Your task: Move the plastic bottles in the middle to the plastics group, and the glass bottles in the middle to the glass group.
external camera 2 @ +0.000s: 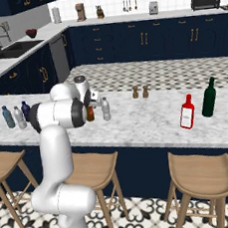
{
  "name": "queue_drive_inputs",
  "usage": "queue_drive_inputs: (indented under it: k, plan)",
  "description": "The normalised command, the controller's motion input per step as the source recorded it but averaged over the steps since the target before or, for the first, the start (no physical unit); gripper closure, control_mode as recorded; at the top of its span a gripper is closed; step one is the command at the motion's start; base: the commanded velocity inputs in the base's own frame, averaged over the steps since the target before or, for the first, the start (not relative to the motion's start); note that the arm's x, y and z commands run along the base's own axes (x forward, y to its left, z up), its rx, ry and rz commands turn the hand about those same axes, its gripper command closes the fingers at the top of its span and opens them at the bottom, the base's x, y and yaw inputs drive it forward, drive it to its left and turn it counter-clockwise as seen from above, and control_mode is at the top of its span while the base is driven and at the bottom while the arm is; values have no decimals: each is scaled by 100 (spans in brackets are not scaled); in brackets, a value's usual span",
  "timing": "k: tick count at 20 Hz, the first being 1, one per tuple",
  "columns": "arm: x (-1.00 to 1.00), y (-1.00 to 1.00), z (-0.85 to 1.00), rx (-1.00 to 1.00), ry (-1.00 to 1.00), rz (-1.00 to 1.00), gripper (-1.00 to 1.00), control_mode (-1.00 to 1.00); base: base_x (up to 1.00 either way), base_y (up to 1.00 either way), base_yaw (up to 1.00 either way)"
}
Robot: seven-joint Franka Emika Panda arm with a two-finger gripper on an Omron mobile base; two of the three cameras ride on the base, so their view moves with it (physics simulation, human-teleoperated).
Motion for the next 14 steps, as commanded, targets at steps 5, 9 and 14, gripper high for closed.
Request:
queue_drive_inputs:
  k: [5,9,14]
  plan:
    - [0,0,0,0,0,0,100,-100,0,0,0]
    - [0,0,0,0,0,0,100,-100,0,0,0]
    - [-44,13,1,0,-1,5,100,-100,0,0,0]
